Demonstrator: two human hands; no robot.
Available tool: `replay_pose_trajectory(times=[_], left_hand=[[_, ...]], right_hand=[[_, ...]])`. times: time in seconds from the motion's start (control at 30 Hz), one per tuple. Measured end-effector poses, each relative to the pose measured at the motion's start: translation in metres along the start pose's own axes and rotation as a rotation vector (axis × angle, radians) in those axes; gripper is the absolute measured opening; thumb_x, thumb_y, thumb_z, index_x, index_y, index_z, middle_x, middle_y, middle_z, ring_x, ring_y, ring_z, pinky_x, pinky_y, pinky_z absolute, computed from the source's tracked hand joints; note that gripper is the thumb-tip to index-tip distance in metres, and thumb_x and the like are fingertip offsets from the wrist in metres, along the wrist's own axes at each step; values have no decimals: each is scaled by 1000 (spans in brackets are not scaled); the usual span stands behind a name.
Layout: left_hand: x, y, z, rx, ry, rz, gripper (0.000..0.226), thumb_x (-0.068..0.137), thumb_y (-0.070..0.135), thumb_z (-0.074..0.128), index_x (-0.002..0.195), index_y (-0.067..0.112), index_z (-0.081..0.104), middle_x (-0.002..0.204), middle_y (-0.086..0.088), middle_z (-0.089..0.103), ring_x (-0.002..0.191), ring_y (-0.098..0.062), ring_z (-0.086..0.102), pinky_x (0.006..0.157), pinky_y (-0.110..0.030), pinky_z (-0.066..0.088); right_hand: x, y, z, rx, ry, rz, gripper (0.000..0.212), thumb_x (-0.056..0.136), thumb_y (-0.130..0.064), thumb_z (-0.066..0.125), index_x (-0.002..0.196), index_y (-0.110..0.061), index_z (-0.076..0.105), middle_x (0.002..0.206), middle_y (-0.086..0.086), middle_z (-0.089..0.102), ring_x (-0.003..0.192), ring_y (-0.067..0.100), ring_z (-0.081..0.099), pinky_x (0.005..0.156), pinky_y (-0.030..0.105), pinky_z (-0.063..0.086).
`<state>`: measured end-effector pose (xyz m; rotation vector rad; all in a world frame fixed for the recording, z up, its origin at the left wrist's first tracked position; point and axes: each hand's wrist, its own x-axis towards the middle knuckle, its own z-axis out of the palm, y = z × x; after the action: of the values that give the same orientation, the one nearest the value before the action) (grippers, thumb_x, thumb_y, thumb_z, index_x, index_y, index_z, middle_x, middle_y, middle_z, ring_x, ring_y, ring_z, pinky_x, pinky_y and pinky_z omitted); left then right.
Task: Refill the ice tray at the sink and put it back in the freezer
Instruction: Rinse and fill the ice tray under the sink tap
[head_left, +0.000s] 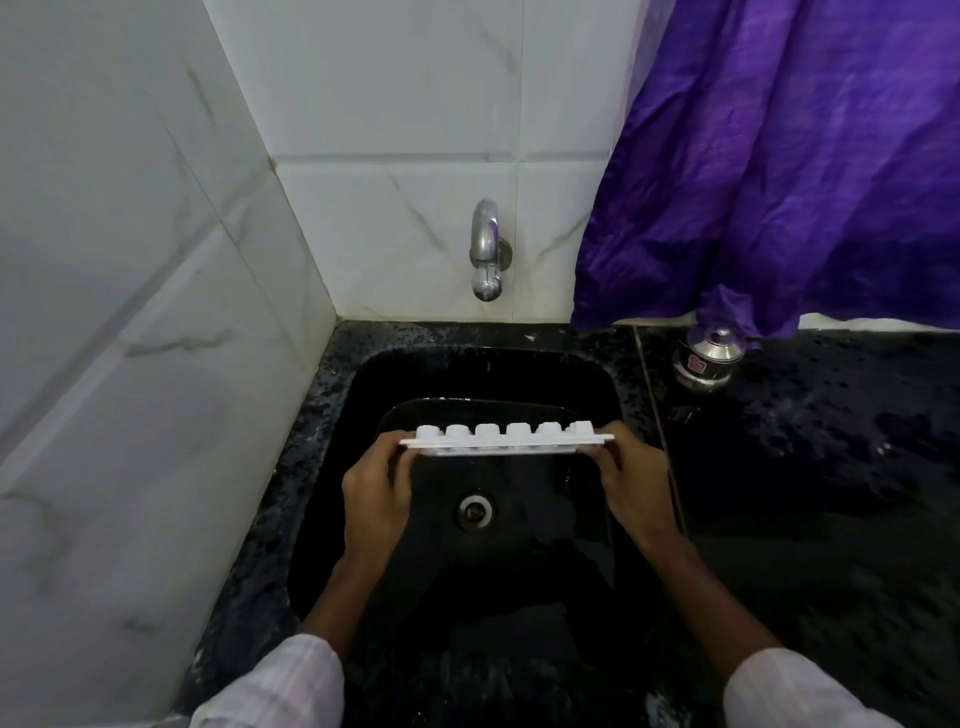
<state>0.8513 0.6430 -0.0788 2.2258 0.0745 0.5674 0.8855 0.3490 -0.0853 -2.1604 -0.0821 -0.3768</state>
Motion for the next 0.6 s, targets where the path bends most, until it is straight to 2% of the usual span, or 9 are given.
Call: replay_pose_trajectory(times=[0.07,0.17,0.23,0.33,0.43,0.5,0.6], left_hand=[[-2,0,-1,33,5,3,21,95,16,61,105,34,63,92,25,66,86,8,64,76,-1,42],[-6,0,0,70,-17,-35,17,93,11,66,104,25,65,89,20,67,83,4,65,75,-7,47],[-11,6,1,48,20,-46,17,93,14,67,108,23,66,91,17,70,84,6,67,76,-8,48],[-15,21,5,-95,101,-136,23,91,17,72,113,20,65,92,17,68,85,14,66,73,-3,49],[-18,40,11,-284,199,-323,18,87,19,77,99,25,65,87,12,69,79,12,67,68,-8,54],[-24,52,18,-345,197,-372,14,88,17,76,94,26,67,88,10,71,78,10,68,72,-13,57],[-33,71,34,-447,96,-388,21,89,11,73,103,25,72,96,11,75,87,4,71,70,-10,55]], right_hand=[[-3,3,2,0,13,-4,14,90,-17,70,81,-11,61,65,0,64,63,10,62,56,10,38],[-7,10,4,-11,-82,59,20,88,-19,72,81,-3,61,67,8,66,64,21,65,59,22,43],[-12,13,2,38,-46,113,19,86,-22,74,84,-5,64,70,4,69,66,16,66,62,23,46],[-20,15,-2,162,-7,239,12,83,-21,77,88,-15,69,75,-9,71,69,2,66,64,14,49],[-26,14,-13,256,19,343,12,84,-21,77,94,-22,69,81,-14,72,76,-5,68,69,12,53],[-30,14,-26,293,68,409,15,85,-28,75,98,-27,69,82,-15,73,77,-5,69,67,13,54],[-37,20,-52,362,184,519,15,84,-39,75,95,-34,66,81,-14,73,74,-3,70,66,17,53]])
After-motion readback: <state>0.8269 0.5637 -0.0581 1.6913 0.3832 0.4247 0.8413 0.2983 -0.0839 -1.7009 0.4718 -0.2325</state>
